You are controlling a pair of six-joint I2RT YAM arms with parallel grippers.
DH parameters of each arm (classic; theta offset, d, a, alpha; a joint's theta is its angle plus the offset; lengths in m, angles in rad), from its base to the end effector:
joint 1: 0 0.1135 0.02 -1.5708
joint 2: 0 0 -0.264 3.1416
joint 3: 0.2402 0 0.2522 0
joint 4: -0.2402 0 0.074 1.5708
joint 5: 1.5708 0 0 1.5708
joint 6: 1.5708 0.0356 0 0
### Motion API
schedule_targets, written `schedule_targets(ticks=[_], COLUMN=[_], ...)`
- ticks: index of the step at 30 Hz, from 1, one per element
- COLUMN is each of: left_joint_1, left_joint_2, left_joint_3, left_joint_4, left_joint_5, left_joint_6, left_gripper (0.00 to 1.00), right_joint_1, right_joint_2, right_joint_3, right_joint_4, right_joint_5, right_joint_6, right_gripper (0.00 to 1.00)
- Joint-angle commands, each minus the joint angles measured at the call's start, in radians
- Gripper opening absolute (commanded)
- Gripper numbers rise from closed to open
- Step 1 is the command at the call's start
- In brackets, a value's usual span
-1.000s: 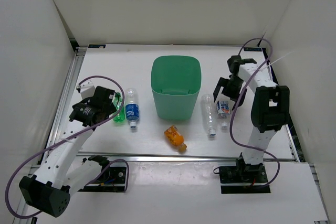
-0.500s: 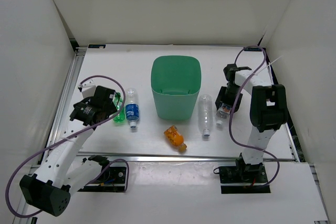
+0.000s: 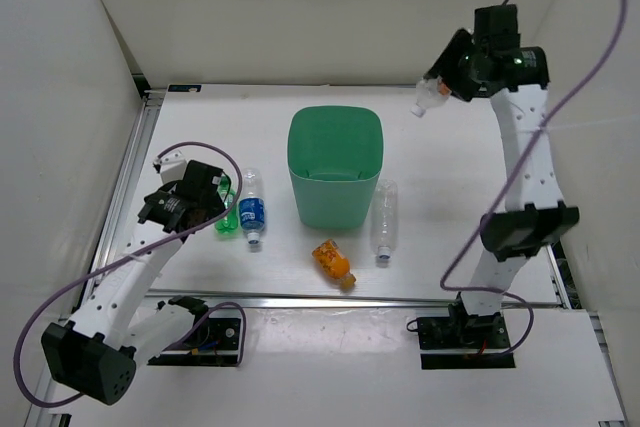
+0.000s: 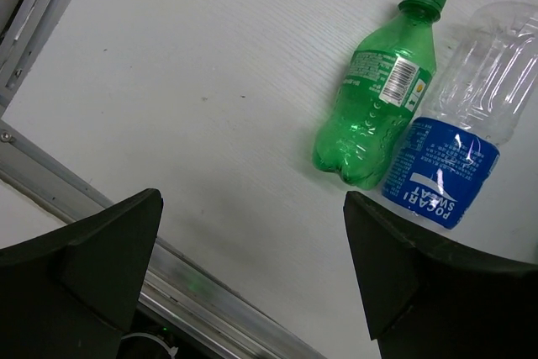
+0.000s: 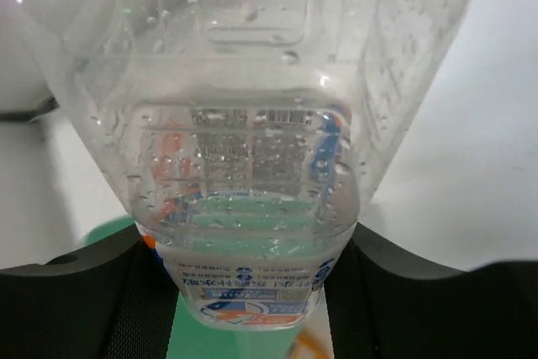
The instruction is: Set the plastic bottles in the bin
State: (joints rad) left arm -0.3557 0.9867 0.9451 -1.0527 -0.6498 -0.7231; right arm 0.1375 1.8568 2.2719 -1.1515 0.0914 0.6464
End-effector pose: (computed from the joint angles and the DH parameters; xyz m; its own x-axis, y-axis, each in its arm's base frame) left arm 0.1656 -0.0385 0.2925 -0.6359 -0.3258 -0.6996 -0.5383 0.8368 0.0996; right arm 0.3724 0.0483 0.4470 -0.5729 0.5262 -0.6283 0.3452 0.8503 0.3973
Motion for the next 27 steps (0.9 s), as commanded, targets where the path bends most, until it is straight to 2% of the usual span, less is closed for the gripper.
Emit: schedule_targets(ticks=[1, 3, 9, 10, 13, 14, 16, 17, 21, 22, 24, 25, 27], left_joint_1=[0.004, 0.004, 0.004, 0.004, 0.004, 0.004, 0.004, 0.004, 0.004, 0.004, 0.004, 0.014, 0.014], left_joint_2=[0.018, 0.029, 0.063, 0.063, 0.063, 0.063, 0.063, 0.063, 0.063, 0.063, 0.073, 0.073, 0.082], left_joint_3=[0.047, 0.057, 0.077, 0.077, 0.077, 0.077, 0.067, 0.058, 0.049, 0.049, 0.049, 0.049, 0.049], left_joint_4=[0.033, 0.033, 0.042, 0.042, 0.042, 0.042, 0.042, 0.042, 0.023, 0.023, 0.023, 0.023, 0.023], left_joint_5=[0.007, 0.007, 0.016, 0.007, 0.007, 0.007, 0.007, 0.016, 0.016, 0.016, 0.016, 0.016, 0.016], left_joint_6=[-0.007, -0.007, -0.007, -0.007, -0.007, -0.007, -0.007, -0.007, -0.045, -0.045, -0.045, -0.045, -0.055], left_gripper=[1.0, 1.0, 1.0, 1.0, 1.0, 1.0, 1.0, 1.0, 1.0, 1.0, 1.0, 1.0, 1.0], right_joint_1=[0.097, 0.146, 0.403, 0.43, 0.479, 0.491, 0.491, 0.491, 0.444, 0.421, 0.323, 0.283, 0.162], right_joint_2=[-0.117, -0.175, -0.091, -0.081, -0.061, -0.061, -0.076, -0.087, -0.155, -0.175, -0.254, -0.28, -0.335], right_joint_3=[0.023, -0.073, 0.0, -0.009, -0.009, -0.009, -0.029, -0.041, 0.006, 0.006, -0.069, -0.2, -0.357], right_joint_4=[0.043, 0.166, 0.089, 0.088, 0.069, 0.068, 0.053, 0.053, 0.044, 0.044, 0.044, 0.044, 0.044], right_joint_5=[-0.177, -0.215, -0.182, -0.136, -0.107, -0.093, -0.062, -0.047, 0.048, 0.069, 0.103, 0.103, 0.072], right_joint_6=[0.039, 0.02, -0.077, -0.086, -0.123, -0.123, -0.123, -0.123, -0.14, -0.101, -0.042, 0.004, 0.022], right_gripper=[0.42, 0.42, 0.4, 0.4, 0.6, 0.82, 0.97, 1.0, 1.0, 1.0, 1.0, 1.0, 1.0])
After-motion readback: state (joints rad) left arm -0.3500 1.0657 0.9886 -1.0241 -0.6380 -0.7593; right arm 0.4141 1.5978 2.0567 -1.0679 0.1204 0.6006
